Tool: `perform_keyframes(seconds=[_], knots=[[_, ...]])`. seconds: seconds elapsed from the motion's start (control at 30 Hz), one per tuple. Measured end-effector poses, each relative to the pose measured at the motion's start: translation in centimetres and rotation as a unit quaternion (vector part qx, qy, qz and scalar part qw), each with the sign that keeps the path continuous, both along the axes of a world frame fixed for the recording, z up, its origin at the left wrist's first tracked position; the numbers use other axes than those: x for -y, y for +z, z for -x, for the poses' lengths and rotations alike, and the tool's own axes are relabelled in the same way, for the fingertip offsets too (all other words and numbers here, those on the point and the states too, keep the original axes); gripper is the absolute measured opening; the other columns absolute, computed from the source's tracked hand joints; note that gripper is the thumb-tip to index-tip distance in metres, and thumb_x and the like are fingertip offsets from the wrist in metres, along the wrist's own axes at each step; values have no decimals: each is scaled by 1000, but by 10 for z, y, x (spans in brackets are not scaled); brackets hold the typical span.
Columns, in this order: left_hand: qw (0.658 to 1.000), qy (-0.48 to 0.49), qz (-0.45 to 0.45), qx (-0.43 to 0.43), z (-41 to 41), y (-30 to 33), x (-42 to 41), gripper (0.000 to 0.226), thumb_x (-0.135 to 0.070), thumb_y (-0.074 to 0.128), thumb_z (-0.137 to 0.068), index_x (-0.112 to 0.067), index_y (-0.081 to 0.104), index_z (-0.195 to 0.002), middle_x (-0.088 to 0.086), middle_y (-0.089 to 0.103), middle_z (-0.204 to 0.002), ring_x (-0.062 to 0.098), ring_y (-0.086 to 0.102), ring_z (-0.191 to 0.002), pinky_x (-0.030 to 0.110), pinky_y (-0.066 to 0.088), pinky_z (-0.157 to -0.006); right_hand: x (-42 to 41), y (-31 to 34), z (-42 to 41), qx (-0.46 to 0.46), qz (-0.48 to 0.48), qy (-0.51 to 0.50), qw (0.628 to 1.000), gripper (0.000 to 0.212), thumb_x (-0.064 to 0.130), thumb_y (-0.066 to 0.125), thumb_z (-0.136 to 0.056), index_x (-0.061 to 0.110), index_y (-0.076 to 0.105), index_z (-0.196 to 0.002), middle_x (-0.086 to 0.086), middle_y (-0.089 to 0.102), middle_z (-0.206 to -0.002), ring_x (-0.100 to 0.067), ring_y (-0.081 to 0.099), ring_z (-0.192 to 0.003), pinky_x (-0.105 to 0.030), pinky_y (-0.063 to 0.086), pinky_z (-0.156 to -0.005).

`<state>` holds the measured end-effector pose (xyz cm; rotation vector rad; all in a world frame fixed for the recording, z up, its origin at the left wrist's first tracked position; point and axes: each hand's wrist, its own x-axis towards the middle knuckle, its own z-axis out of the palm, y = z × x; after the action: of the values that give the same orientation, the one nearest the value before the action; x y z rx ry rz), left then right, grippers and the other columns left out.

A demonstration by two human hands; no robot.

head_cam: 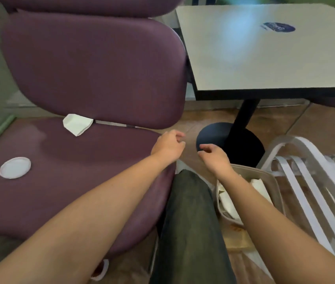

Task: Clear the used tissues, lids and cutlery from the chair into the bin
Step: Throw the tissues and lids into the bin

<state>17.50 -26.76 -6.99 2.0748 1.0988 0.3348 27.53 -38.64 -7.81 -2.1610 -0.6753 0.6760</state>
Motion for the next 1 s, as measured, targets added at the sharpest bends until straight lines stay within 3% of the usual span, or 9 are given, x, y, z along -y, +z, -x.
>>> perform_keyframes(seconds=[0.17, 0.4, 0.57, 0.77, 0.9, 1.0], knots=[[995, 58, -60, -51, 72, 10, -46, 29, -31, 59, -90, -31, 59, -119, -4, 58, -121, 20, 51, -118, 39, 43, -101, -68, 12, 47, 18, 13, 84, 996, 35, 26, 57, -90, 21, 65, -124, -3, 66, -125, -27, 51, -126, -39, 41, -107], [982, 149, -64, -96, 181, 10, -95, 31, -29, 57, -91, -30, 58, -122, 1, 55, -122, 23, 49, -120, 42, 43, -102, -152, 12, 126, 54, 12, 174, 983, 28, 28, 60, -88, 26, 68, -114, -3, 67, -122, -26, 53, -123, -35, 42, -105], [971, 191, -72, -122, 249, 2, -119, 32, -20, 53, -91, -30, 61, -121, 4, 54, -124, 26, 51, -120, 44, 43, -102, -190, 10, 182, 62, 11, 236, 970, 31, 24, 56, -89, 24, 65, -118, -4, 64, -124, -27, 46, -126, -36, 43, -103], [948, 207, -96, -221, 323, -11, -150, 47, -4, 44, -88, -31, 59, -124, 5, 49, -127, 27, 42, -126, 42, 41, -99, -230, -1, 231, 86, 20, 287, 954, 34, 21, 52, -89, 24, 62, -122, -3, 60, -126, -26, 38, -129, -35, 43, -98], [926, 250, -110, -260, 360, -28, -167, 38, -22, 55, -91, -27, 55, -129, 9, 40, -138, 30, 33, -131, 42, 33, -105, -256, -10, 248, 99, 30, 295, 950, 36, 21, 53, -89, 23, 61, -124, -3, 58, -129, -26, 37, -131, -37, 42, -103], [915, 282, -107, -266, 377, -40, -176, 52, -31, 61, -90, -26, 45, -139, 11, 23, -152, 33, 21, -138, 47, 30, -107, -276, -17, 256, 117, 30, 303, 945, 38, 20, 55, -88, 22, 60, -125, -4, 58, -130, -26, 38, -130, -38, 41, -104]])
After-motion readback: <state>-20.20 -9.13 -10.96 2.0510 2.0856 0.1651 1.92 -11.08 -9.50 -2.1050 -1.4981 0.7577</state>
